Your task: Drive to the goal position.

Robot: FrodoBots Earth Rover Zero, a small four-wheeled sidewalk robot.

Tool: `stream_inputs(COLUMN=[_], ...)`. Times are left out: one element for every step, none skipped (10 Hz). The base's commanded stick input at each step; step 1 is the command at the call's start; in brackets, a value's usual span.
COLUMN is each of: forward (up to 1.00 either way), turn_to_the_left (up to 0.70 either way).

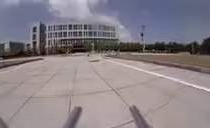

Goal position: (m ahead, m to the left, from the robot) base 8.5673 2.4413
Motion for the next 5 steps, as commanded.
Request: stream_inputs(forward=[0.7, 0.7, 0.7, 0.7, 0.7], turn_to_the_left=[0.03, 0.03, 0.03, 0.03, 0.03])
